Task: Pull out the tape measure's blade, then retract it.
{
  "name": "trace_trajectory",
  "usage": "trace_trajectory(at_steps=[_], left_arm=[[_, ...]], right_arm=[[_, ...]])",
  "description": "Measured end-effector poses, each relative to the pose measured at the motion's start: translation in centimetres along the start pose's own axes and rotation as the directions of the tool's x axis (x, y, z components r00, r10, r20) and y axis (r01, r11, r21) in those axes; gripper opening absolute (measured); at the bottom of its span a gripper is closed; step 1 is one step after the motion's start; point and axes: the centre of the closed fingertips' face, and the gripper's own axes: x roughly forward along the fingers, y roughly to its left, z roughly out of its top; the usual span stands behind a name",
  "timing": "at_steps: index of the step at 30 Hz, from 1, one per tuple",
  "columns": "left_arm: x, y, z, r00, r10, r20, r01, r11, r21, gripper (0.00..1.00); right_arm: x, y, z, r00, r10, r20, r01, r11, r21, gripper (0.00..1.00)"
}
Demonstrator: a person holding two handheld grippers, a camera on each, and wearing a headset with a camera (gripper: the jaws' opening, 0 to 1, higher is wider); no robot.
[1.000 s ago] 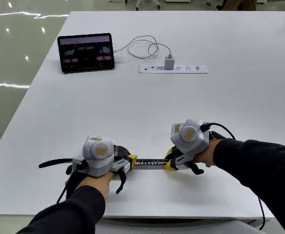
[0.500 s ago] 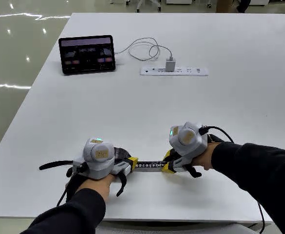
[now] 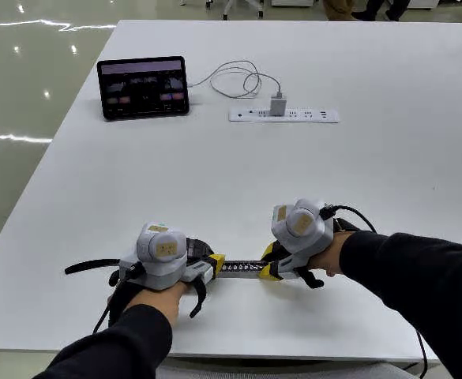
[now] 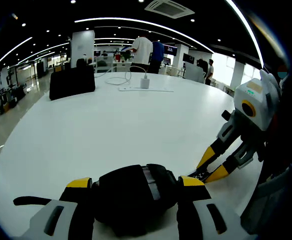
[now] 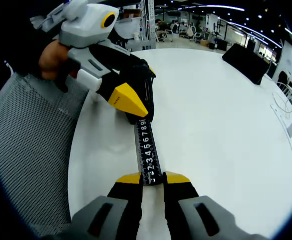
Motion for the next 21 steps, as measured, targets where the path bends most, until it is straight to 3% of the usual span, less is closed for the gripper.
trace_trajectory(at_steps=[21], left_arm=[[0.01, 0.01, -0.01, 1.0000, -0.003, 0.002, 0.003, 1.000, -0.005, 0.63]], right_arm=[[0.56, 0.13, 0.93, 0.9999, -0.003, 0.014, 0.003, 1.000, 0.005, 0.12]])
